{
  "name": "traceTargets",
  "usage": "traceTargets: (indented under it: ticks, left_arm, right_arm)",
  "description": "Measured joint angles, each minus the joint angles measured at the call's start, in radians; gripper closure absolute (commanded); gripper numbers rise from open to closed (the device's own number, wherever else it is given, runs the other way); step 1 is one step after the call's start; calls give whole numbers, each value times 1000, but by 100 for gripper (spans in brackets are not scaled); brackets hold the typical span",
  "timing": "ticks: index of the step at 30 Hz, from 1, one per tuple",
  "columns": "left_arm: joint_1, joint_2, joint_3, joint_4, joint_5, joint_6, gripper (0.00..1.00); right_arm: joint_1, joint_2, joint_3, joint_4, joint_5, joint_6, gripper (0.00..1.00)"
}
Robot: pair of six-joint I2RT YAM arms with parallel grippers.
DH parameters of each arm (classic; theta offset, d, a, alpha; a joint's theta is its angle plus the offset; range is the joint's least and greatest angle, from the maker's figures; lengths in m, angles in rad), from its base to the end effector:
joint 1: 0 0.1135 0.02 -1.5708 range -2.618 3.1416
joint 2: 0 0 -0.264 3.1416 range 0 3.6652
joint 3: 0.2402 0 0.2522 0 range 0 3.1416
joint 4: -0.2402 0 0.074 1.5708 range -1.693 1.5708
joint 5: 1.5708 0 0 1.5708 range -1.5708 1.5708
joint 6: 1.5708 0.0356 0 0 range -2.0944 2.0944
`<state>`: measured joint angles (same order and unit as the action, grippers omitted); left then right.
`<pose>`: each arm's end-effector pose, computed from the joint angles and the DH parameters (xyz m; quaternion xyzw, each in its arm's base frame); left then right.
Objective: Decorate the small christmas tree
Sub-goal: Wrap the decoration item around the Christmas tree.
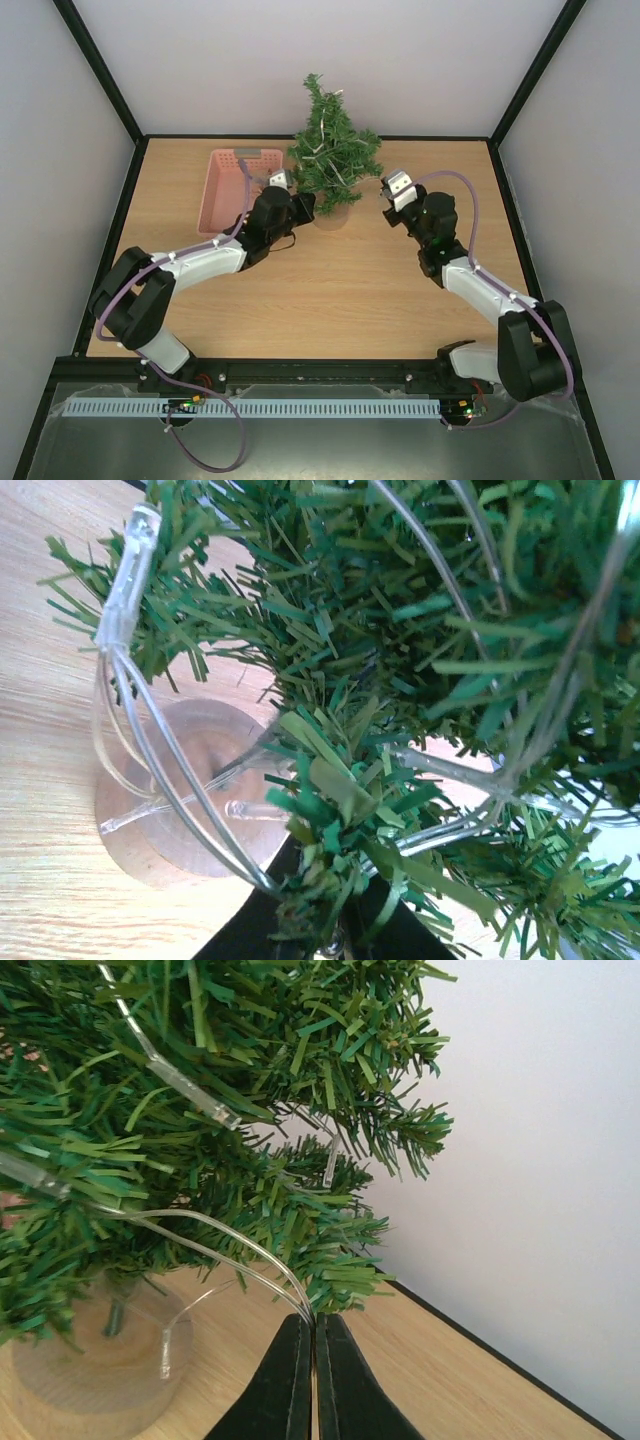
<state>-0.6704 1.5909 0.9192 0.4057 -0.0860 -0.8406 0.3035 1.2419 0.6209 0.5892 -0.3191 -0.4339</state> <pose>0.2840 -0.2213 0.2432 -0.0935 0.7888 -0.3910 0.4649 0.2606 0.0933 0.2662 -0.3587 0.6216 0.0691 0.6929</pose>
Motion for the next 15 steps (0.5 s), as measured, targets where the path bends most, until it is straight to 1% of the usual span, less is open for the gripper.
traceTargets:
  ticks: [10,15]
  left_arm:
    - [72,23,34,0,55,31,91]
    - [76,23,34,1,75,49,91]
  right_arm:
    - [6,68,76,-2,69,-150,98]
    - [8,90,85,-4,100,-230,98]
